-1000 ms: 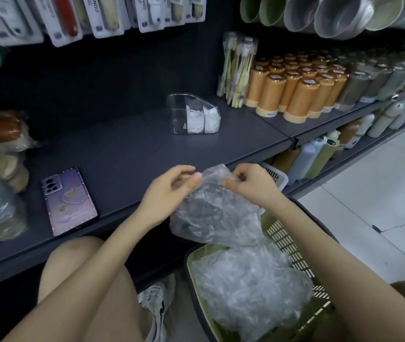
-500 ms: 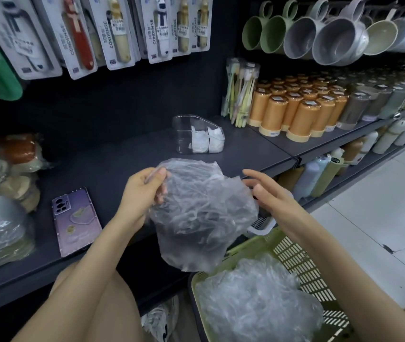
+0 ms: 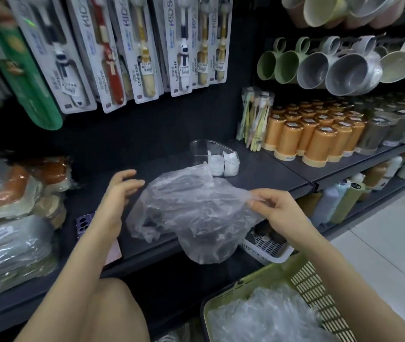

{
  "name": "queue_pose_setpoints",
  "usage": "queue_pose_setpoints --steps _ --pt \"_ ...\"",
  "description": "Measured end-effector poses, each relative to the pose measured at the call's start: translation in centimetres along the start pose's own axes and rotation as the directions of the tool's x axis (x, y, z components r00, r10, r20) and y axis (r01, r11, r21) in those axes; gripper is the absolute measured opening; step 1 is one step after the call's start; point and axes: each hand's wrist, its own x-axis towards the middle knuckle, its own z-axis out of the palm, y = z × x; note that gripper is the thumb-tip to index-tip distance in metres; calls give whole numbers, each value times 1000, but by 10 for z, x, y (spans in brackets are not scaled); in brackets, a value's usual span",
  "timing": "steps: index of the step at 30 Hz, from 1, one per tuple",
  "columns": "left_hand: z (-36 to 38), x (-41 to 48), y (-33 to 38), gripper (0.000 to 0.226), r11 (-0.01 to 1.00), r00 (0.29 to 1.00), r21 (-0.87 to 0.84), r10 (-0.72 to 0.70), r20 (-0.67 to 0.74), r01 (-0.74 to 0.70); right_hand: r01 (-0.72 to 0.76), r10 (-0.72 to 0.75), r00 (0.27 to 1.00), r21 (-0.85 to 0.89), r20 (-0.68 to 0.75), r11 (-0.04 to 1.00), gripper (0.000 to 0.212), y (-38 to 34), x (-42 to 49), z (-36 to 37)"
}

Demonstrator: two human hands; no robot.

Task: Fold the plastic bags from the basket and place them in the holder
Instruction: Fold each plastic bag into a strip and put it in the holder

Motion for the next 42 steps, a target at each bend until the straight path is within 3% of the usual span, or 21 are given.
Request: queue_pose_setpoints --steps 1,2,3,4,5,6,9,11,12,15,18,19,21,24,26,28,30,32,35,38,42 --pt "-1 -2 6 44 958 983 223 183 9 -180 -15 14 999 19 48 1000 16 -5 2 -3" --pt "1 -7 14 53 816 920 430 374 117 -387 -28 25 995 39 94 999 14 -10 4 -5" --pt "8 -11 21 63 623 807 521 516 286 -584 -38 31 989 50 142 998 14 -16 6 -6" --pt "19 -16 28 71 462 695 527 559 452 -714 -44 34 982 49 183 998 16 -21 9 -7" --pt "34 -23 33 75 389 623 488 530 575 -782 -56 44 975 50 218 997 18 -25 11 -6" --pt "47 -29 36 79 388 592 449 463 660 -805 -73 56 969 63 242 995 20 -29 13 -5" --pt "74 -33 23 60 599 661 404 297 689 -691 -144 89 947 161 307 976 21 -39 16 -7" --pt "81 -30 11 34 700 730 354 350 587 -620 -145 87 942 159 325 977 27 -44 15 -13" --pt "83 -29 5 26 714 751 345 379 541 -609 -137 91 947 129 309 982 37 -44 13 -16" --pt "92 -36 3 40 671 751 371 455 478 -642 -42 49 982 -40 184 998 51 -48 9 -9" --pt "98 -43 9 41 613 735 412 505 453 -675 116 -134 990 -265 -47 957 15 -45 14 10" --pt "97 -43 9 42 594 728 424 513 454 -683 133 -167 980 -276 -104 952 3 -46 16 13" --pt "89 -42 9 40 596 730 427 501 465 -680 118 -148 974 -177 -170 977 11 -46 18 12" --pt "69 -42 4 43 692 749 352 425 509 -631 79 -83 988 -42 -131 996 26 -46 17 3" --pt "55 -40 -2 45 713 753 345 386 532 -610 55 -61 991 -53 -121 997 35 -44 18 -2" --pt "44 -38 -6 36 695 755 367 394 524 -618 52 -62 988 -72 -142 996 29 -46 22 -9" --pt "33 -36 -6 20 706 773 371 402 491 -603 89 -109 981 -125 -160 988 33 -48 32 -14" --pt "23 -37 -4 21 750 798 345 389 460 -564 126 -159 970 -180 -184 976 40 -49 45 -16" --pt "14 -37 1 24 876 874 227 334 353 -426 114 -167 962 -240 -214 964 43 -53 73 -8" --pt "14 -26 -4 31 940 948 168 268 171 -296 70 -95 984 -166 -147 984 34 -67 99 12" --pt "17 4 -26 28 999 993 34 46 -112 -42 90 -112 966 -102 -234 991 47 -80 94 27"
